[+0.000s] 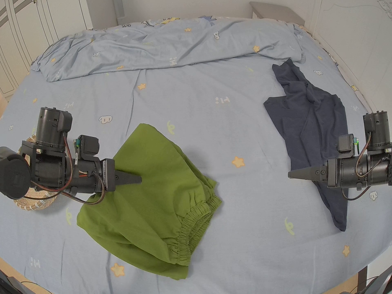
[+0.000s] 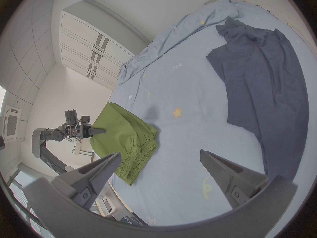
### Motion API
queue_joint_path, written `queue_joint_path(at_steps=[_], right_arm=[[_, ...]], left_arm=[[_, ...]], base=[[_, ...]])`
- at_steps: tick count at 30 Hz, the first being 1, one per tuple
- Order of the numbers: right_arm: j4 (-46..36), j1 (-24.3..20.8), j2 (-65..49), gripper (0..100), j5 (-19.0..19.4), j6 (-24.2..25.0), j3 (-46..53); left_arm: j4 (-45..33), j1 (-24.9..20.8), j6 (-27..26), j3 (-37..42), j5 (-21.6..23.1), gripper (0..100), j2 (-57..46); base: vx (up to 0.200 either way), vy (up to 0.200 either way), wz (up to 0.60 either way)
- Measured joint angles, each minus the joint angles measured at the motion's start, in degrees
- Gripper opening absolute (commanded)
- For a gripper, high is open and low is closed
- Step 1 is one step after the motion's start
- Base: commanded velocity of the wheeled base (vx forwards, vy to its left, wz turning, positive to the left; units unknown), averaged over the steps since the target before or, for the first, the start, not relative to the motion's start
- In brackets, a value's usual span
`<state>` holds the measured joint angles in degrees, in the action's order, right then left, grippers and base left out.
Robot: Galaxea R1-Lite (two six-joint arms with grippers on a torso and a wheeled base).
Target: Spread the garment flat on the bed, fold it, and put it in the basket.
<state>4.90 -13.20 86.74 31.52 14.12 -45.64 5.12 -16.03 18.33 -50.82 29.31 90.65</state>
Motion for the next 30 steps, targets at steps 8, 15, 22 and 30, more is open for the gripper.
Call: queue_joint_path(at_steps=[8, 15, 22, 30], right_arm=[[-0.2, -0.6, -1.1, 100, 0.0, 0.0, 0.0], [-0.1, -1.0, -1.4, 100, 0.0, 0.0, 0.0], [-0.2, -1.0, -1.8, 100, 0.0, 0.0, 0.1], [-0.3, -1.1, -2.3, 100, 0.0, 0.0, 0.2]], left_arm=[[-5.3, 0.0, 0.0, -2.0, 0.0, 0, -3.4], [-8.0, -3.4, 0.0, -2.9, -0.4, 0, -4.6], [-9.3, -6.0, 0.0, -2.8, -0.6, 0, -5.0], [-10.0, -8.5, -0.1, -2.5, -0.6, 0, -5.5]], base=[[0.000, 0.200, 0.00], [0.000, 0.200, 0.00], [0.000, 0.200, 0.00], [0.000, 0.200, 0.00]])
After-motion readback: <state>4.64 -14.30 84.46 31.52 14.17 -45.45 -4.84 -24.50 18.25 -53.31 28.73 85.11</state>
